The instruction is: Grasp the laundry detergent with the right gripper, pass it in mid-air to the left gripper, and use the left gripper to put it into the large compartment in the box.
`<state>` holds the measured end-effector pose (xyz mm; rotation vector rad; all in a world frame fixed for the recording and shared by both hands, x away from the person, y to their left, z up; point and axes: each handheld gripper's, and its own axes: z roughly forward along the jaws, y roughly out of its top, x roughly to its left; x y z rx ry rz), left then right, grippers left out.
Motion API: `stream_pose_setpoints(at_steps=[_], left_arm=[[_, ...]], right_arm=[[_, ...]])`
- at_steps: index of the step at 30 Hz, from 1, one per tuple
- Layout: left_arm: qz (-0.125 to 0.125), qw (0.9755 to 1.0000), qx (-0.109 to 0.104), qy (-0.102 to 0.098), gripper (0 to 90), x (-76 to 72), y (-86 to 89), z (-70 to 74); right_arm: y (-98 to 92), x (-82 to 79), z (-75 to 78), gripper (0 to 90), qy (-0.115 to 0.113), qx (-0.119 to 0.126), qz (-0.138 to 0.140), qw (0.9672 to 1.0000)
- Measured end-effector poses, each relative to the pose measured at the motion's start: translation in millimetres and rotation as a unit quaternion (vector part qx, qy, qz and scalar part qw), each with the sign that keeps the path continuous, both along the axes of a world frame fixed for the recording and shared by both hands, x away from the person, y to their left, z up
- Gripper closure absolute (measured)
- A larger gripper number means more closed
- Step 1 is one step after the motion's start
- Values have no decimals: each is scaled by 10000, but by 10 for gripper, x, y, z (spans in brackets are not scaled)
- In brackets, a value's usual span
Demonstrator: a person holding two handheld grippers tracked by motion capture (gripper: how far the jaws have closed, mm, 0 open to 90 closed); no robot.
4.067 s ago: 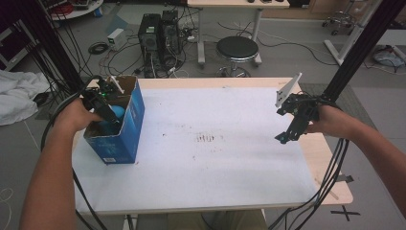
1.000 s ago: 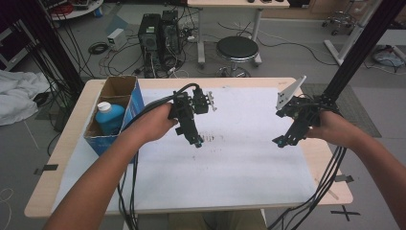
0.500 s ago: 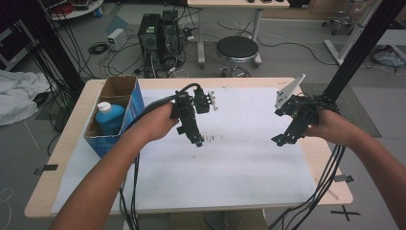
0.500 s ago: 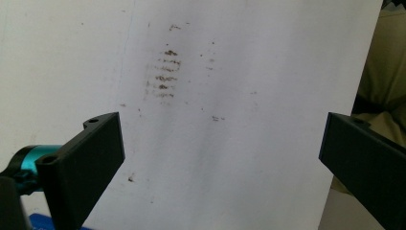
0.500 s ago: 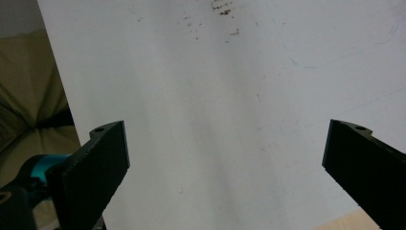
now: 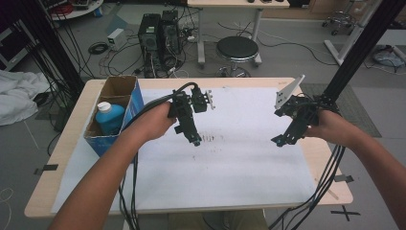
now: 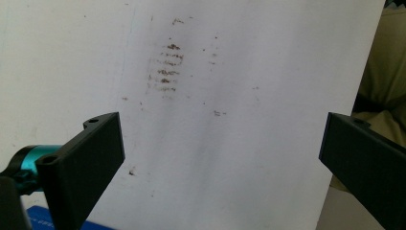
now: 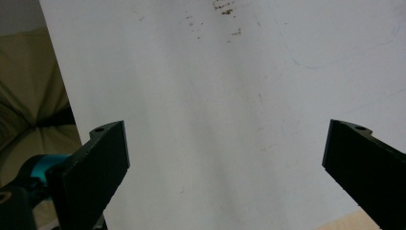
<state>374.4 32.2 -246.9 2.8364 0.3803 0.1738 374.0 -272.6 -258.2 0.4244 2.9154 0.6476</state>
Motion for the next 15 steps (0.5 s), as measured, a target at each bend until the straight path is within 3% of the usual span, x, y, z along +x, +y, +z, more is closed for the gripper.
stream_pose_setpoints(at_steps=[15], left_arm=[[32, 10000, 29, -16, 16, 11, 100, 11]], right_arm=[[31, -4, -6, 11, -10, -20, 41, 10000]])
